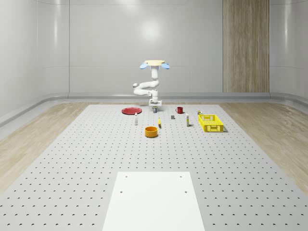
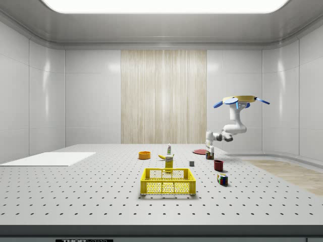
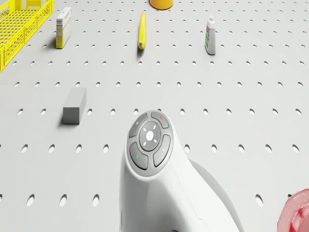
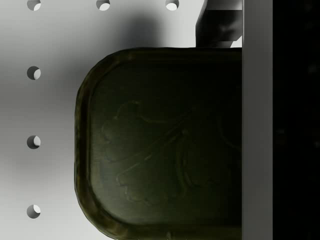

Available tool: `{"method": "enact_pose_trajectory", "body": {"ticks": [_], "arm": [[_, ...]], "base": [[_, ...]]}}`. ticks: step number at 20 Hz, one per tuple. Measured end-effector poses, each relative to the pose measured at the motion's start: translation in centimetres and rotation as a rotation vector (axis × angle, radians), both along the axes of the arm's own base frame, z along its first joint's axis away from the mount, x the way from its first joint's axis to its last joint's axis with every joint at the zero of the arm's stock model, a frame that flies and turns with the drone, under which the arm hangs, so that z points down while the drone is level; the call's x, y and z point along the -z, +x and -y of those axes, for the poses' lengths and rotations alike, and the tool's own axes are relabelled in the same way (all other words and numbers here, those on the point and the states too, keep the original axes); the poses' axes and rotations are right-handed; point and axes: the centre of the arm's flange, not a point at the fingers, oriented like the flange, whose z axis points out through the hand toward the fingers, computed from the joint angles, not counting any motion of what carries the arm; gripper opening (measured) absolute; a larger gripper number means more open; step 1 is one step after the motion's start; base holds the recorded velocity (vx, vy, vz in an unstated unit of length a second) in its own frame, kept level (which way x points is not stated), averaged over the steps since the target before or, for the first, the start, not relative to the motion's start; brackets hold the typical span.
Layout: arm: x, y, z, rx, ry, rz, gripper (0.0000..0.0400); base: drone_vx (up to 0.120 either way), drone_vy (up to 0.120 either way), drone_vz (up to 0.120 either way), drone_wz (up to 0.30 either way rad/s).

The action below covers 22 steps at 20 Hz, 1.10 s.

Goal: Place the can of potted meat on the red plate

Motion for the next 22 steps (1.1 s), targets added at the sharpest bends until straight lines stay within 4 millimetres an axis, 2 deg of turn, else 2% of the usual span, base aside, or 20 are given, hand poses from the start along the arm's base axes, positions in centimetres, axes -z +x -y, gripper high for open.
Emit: {"method": "enact_pose_trajectory", "body": {"ticks": [2,6,14,18,22], "arm": [[-0.1,0.1,0.0,0.0,-0.001,0.0,0.0335],[-0.1,0.2,0.0,0.004,-0.003,-0.001,0.0305],[-0.2,0.2,0.0,0.011,-0.004,-0.001,0.0295],[0.6,0.2,0.0,0.006,-0.004,-0.001,0.0282],[1.9,0.2,0.0,0.0,-0.004,-0.001,0.0282]], "base": [[0.0,0.0,0.0,0.0],[0.0,0.0,0.0,0.0],[0.0,0.0,0.0,0.0],[0.0,0.0,0.0,0.0],[0.0,-0.02,0.11,0.0]]}}
